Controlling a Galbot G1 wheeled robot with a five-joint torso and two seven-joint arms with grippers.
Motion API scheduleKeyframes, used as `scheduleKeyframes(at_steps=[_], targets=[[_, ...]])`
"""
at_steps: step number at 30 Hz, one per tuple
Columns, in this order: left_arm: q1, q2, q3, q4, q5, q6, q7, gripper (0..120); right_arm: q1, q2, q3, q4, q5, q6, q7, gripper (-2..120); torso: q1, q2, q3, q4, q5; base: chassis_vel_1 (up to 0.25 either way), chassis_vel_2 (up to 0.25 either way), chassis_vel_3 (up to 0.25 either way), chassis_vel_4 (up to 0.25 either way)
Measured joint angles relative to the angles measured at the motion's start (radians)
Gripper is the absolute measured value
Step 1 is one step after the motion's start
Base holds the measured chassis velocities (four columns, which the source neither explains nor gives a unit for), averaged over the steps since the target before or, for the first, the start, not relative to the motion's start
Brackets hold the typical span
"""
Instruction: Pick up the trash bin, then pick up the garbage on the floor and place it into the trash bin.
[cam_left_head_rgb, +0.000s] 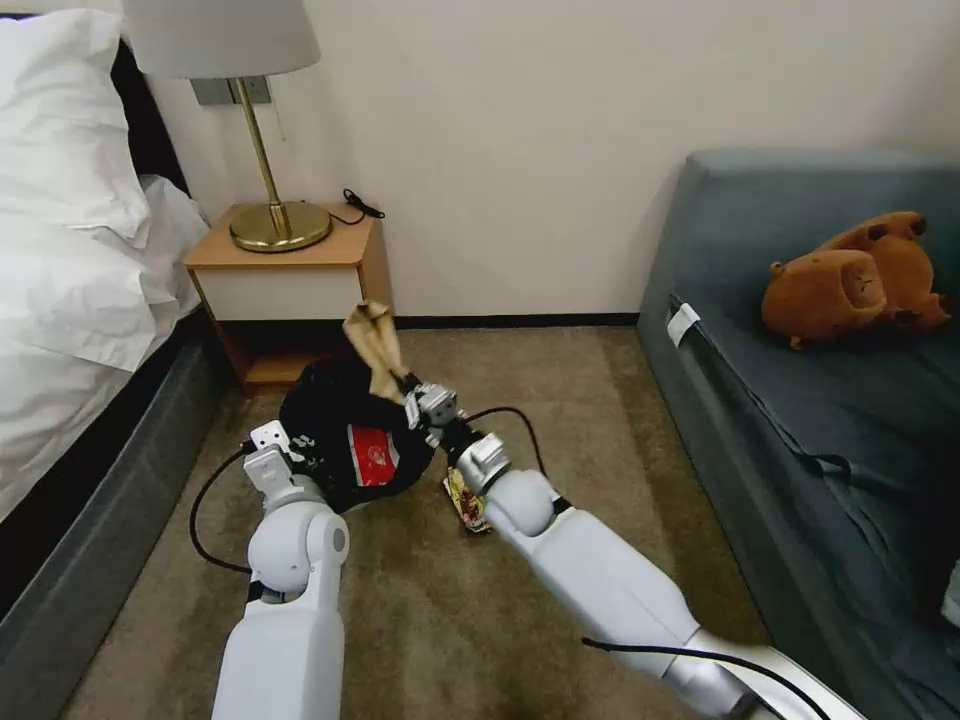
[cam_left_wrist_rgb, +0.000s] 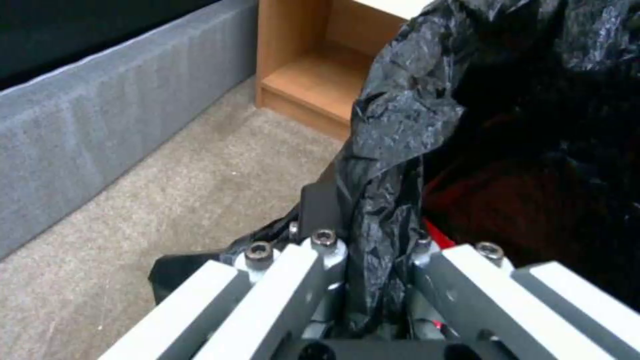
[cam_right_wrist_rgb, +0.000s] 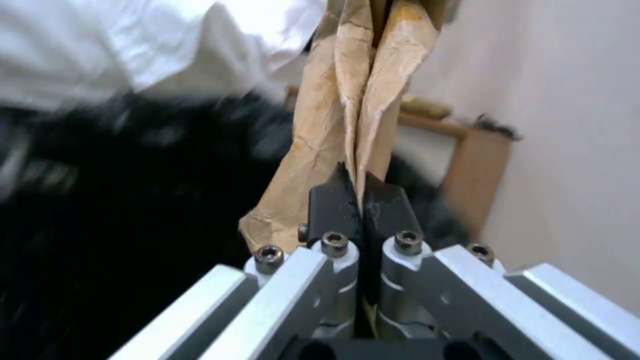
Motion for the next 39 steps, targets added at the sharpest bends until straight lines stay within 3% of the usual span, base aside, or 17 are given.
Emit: scheduleKeyframes(at_steps=[8, 10, 16, 19, 26, 29, 35, 39], targets=[[0.003, 0.000, 0.001, -0.003, 0.001, -0.001, 0.000, 2, -0.018, 0.030, -0.022, -0.082, -0.054, -0.002, 0.021, 9, 0.000, 0.000, 0.000, 0.0000, 0.0001, 0.000, 0.000, 0.000, 0.000], [0.000, 0.000, 0.000, -0.003, 0.001, -0.001, 0.000, 2, -0.022, 0.029, -0.016, -0.081, -0.061, -0.004, 0.019, 22, 0.000, 0.000, 0.000, 0.0000, 0.0001, 0.000, 0.000, 0.000, 0.000], [-0.003, 0.000, 0.001, 0.003, 0.003, -0.002, 0.000, 2, -0.026, 0.025, -0.003, -0.065, -0.061, -0.010, 0.017, 40, 0.000, 0.000, 0.000, 0.0001, 0.0001, 0.000, 0.000, 0.000, 0.000], [-0.006, 0.000, 0.004, 0.013, 0.007, -0.005, 0.001, 2, -0.033, 0.019, 0.009, -0.040, -0.061, -0.013, 0.016, 57, 0.000, 0.000, 0.000, 0.0000, 0.0001, 0.000, 0.000, 0.000, 0.000], [-0.008, 0.000, 0.003, 0.016, 0.008, -0.006, 0.001, 2, -0.036, 0.005, 0.029, 0.025, -0.048, -0.029, 0.020, 77, 0.000, 0.000, 0.000, 0.0000, 0.0001, 0.000, 0.000, 0.000, 0.000], [-0.009, 0.000, 0.000, 0.015, 0.008, -0.006, 0.001, 2, -0.026, -0.002, 0.080, 0.073, -0.036, -0.054, 0.036, 93, 0.000, 0.000, 0.000, 0.0002, 0.0002, 0.000, 0.000, 0.000, 0.000], [-0.005, 0.001, -0.008, 0.006, 0.004, -0.006, 0.001, 2, -0.022, -0.013, 0.191, 0.055, -0.043, -0.091, 0.064, 99, 0.000, 0.000, 0.000, 0.0000, 0.0002, 0.000, 0.000, 0.000, 0.000], [-0.006, 0.008, -0.020, -0.004, -0.006, -0.004, 0.001, 2, -0.027, -0.033, 0.266, -0.043, -0.067, -0.117, 0.074, 100, 0.000, 0.000, 0.000, -0.0001, 0.0003, 0.000, 0.000, 0.000, 0.000]])
